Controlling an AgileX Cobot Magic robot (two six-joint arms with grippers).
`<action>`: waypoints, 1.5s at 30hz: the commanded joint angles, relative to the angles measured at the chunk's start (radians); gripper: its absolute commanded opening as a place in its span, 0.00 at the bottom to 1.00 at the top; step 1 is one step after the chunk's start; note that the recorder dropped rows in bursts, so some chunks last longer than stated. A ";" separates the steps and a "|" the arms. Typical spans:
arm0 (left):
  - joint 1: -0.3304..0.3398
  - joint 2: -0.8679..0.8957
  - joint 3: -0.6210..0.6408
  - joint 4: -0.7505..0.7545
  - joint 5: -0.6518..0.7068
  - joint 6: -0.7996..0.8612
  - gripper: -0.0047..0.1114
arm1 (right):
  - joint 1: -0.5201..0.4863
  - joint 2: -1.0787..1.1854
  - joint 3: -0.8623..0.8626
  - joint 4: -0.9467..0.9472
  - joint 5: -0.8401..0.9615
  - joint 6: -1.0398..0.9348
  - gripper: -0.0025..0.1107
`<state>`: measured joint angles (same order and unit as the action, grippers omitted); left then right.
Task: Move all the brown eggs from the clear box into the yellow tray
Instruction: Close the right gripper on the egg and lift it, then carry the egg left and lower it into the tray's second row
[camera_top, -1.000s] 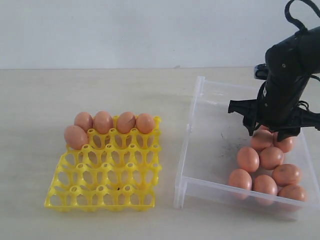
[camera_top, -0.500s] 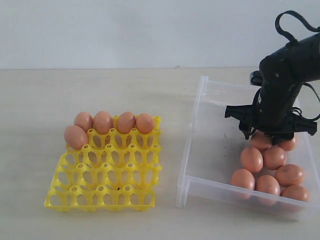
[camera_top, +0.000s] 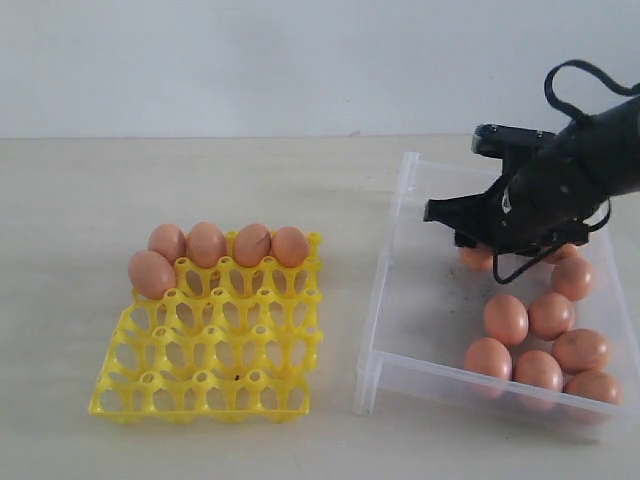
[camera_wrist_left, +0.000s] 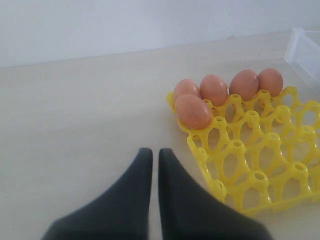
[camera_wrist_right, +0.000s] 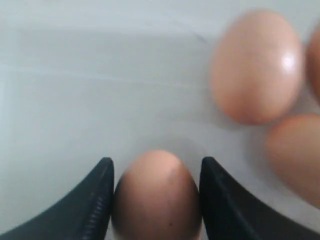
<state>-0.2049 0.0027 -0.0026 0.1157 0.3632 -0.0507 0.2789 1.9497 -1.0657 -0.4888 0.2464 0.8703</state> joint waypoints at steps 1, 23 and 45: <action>-0.005 -0.003 0.003 0.002 -0.001 -0.009 0.08 | -0.056 -0.004 0.123 0.018 -0.463 0.009 0.02; -0.005 -0.003 0.003 0.002 -0.004 -0.009 0.08 | -0.083 -0.083 0.554 0.249 -1.468 -0.727 0.02; -0.005 -0.003 0.003 0.002 -0.004 -0.009 0.08 | 0.185 -0.111 0.445 0.143 -1.468 -0.822 0.02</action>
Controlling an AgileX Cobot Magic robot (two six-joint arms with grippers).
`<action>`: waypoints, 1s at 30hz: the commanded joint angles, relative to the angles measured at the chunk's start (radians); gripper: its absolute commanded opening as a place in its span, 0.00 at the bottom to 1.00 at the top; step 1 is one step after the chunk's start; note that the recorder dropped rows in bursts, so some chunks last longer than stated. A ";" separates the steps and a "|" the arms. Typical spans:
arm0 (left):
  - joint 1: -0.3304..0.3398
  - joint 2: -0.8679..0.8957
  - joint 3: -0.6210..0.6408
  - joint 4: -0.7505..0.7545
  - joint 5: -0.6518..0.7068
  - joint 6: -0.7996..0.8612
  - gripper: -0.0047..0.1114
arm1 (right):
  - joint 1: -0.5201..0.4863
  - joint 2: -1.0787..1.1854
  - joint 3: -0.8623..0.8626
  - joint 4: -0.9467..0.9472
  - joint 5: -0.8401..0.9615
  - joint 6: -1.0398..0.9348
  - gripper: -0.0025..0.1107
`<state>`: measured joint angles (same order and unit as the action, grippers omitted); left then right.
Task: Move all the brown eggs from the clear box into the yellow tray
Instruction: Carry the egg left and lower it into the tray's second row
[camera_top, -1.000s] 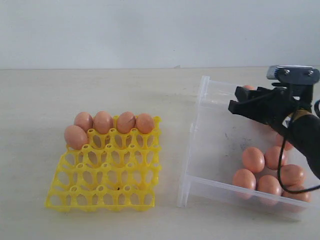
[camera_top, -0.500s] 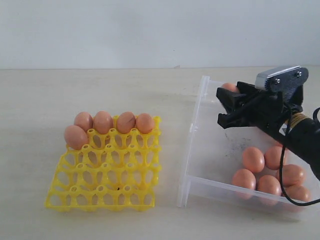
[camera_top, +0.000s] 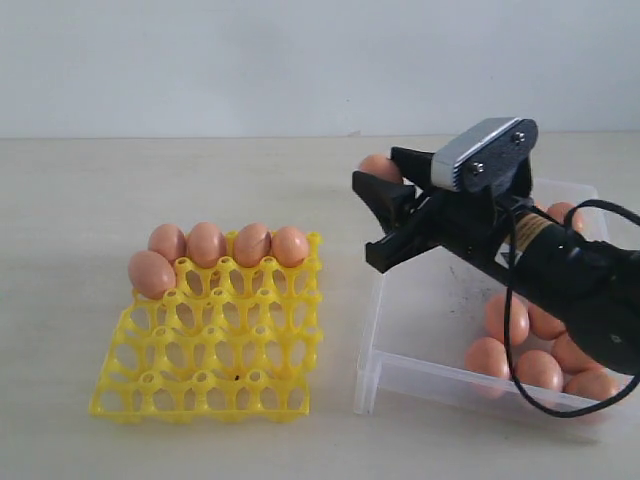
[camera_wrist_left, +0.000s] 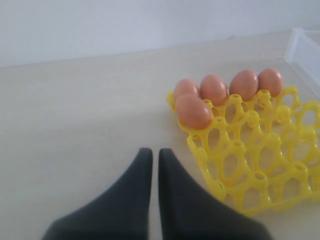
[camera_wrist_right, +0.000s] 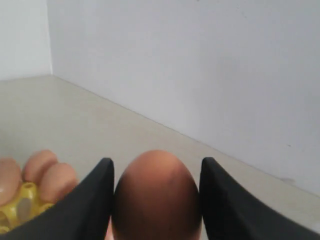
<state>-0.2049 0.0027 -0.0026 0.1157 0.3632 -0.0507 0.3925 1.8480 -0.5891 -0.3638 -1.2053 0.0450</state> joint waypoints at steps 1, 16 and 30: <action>-0.005 -0.003 0.003 0.002 -0.004 -0.009 0.08 | 0.090 -0.010 -0.043 0.025 -0.016 0.017 0.02; -0.005 -0.003 0.003 0.002 -0.004 -0.009 0.08 | 0.336 0.111 -0.203 0.196 -0.016 0.234 0.02; -0.005 -0.003 0.003 0.002 -0.004 -0.009 0.08 | 0.629 0.310 -0.363 0.753 -0.016 0.240 0.02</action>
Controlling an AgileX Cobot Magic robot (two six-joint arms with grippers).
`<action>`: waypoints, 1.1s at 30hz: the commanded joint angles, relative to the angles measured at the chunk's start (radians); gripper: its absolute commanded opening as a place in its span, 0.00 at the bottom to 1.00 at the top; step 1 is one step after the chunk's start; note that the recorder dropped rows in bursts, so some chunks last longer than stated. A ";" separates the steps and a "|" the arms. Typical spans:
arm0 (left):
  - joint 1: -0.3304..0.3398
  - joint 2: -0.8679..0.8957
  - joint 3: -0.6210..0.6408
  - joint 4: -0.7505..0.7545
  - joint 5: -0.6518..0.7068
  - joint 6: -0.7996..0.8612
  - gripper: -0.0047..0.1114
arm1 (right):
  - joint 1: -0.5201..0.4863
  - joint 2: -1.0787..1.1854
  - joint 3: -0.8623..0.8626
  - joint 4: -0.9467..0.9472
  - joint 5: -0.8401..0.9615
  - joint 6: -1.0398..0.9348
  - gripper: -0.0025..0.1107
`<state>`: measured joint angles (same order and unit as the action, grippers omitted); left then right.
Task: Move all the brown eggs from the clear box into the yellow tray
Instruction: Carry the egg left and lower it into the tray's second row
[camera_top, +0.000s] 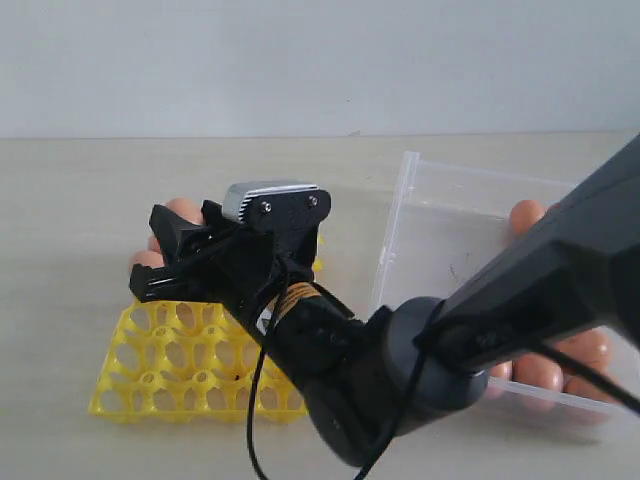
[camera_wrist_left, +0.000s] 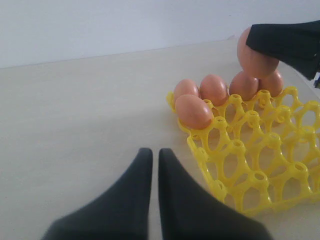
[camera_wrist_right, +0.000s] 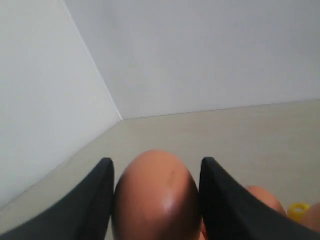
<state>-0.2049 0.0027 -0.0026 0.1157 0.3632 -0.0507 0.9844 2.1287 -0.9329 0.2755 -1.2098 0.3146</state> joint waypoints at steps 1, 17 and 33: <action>-0.005 -0.003 0.003 0.002 -0.004 -0.009 0.08 | 0.037 0.042 -0.024 0.085 -0.011 -0.010 0.02; -0.005 -0.003 0.003 0.002 -0.004 -0.009 0.08 | 0.042 0.095 -0.047 0.187 -0.011 0.009 0.02; -0.005 -0.003 0.003 0.002 -0.004 -0.009 0.08 | 0.083 0.095 -0.172 0.399 0.154 -0.151 0.02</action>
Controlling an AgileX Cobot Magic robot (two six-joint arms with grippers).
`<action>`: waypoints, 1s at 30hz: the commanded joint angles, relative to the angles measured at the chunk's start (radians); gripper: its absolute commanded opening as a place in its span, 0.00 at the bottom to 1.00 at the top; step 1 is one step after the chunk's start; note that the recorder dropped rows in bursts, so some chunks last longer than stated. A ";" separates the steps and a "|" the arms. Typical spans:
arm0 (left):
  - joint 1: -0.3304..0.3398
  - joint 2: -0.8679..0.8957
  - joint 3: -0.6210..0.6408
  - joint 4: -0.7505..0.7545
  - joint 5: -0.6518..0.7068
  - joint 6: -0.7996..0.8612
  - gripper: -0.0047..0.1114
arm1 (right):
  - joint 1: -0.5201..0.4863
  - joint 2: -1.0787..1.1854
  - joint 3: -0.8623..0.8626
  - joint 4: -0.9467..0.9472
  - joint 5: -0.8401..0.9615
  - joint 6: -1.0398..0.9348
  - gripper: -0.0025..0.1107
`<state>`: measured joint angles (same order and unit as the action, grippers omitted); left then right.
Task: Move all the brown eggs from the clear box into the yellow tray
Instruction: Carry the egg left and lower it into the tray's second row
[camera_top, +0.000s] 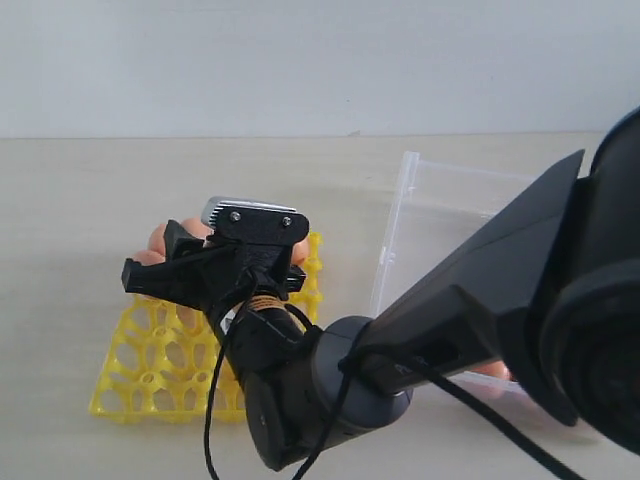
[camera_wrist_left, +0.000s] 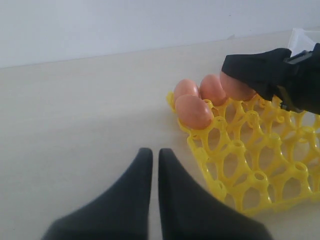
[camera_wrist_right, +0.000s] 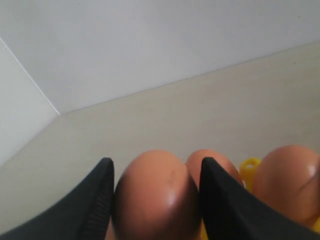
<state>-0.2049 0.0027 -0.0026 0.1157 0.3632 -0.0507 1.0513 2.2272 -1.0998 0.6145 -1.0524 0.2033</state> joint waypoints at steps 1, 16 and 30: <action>-0.005 -0.003 0.003 0.002 -0.004 -0.009 0.08 | 0.016 -0.003 -0.005 0.058 0.019 -0.035 0.02; -0.005 -0.003 0.003 0.002 -0.004 -0.009 0.08 | 0.016 -0.003 -0.029 0.082 0.112 -0.033 0.02; -0.005 -0.003 0.003 0.002 -0.004 -0.009 0.08 | 0.016 0.006 -0.062 0.172 0.184 -0.108 0.02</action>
<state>-0.2049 0.0027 -0.0026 0.1157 0.3632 -0.0507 1.0653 2.2286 -1.1560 0.7848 -0.8674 0.1081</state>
